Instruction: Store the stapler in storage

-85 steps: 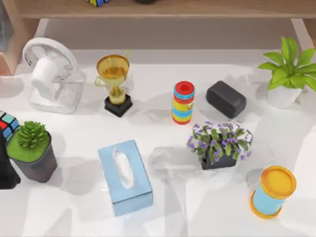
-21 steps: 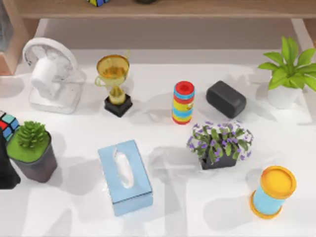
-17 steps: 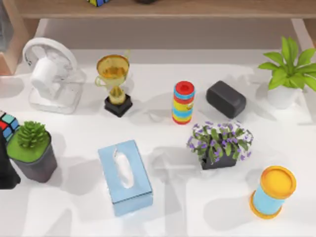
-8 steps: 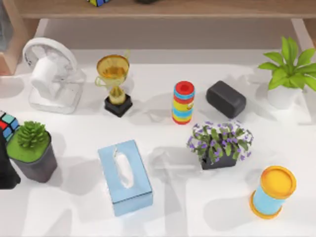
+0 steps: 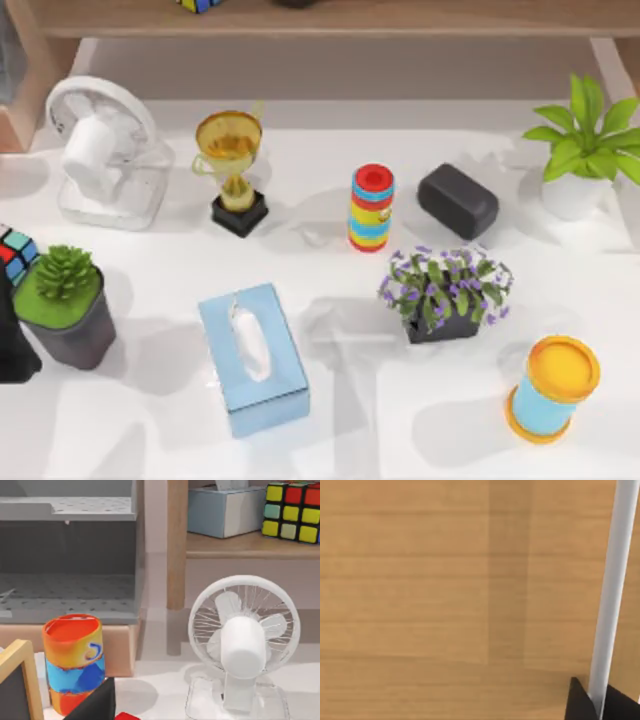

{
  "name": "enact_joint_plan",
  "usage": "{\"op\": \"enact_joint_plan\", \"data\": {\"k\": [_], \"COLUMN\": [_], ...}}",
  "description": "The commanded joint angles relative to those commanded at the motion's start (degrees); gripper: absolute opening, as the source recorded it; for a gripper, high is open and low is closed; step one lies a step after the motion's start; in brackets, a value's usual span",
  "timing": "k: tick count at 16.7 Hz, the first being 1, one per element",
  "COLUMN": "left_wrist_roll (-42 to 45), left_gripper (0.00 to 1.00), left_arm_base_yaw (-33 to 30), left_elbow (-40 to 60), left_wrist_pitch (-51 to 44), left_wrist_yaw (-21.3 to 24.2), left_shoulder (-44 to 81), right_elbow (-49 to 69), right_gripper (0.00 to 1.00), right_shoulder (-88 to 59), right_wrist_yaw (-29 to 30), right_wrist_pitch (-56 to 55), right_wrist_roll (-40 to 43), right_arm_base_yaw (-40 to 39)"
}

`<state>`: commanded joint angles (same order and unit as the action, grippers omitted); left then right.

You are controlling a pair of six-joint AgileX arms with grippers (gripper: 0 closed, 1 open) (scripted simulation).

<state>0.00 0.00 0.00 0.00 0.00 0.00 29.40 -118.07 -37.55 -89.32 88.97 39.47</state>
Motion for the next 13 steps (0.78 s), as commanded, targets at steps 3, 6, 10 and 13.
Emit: {"op": "enact_joint_plan", "data": {"k": [3, 6, 10, 13], "left_wrist_roll": [0.0, 0.0, 0.0, 0.0], "left_gripper": [1.0, 1.0, 1.0, 1.0], "left_arm_base_yaw": [0.0, 0.0, 0.0, 0.0], "left_elbow": [0.0, 0.0, 0.0, 0.0], "left_wrist_pitch": [0.0, 0.0, 0.0, 0.0], "left_wrist_yaw": [0.0, 0.0, 0.0, 0.0], "left_shoulder": [0.0, 0.0, 0.0, 0.0], "right_elbow": [0.0, 0.13, 5.18, 10.57], "right_gripper": [0.0, 0.0, 0.0, 0.0], "right_shoulder": [0.0, -0.21, -2.14, -3.75], "right_wrist_yaw": [0.0, 0.18, 2.93, 5.29], "right_wrist_pitch": [0.0, 0.32, 3.55, 6.41], "right_wrist_roll": [0.0, -0.1, -0.1, -0.06], "right_arm_base_yaw": [0.0, -0.04, -2.78, -5.11]}}
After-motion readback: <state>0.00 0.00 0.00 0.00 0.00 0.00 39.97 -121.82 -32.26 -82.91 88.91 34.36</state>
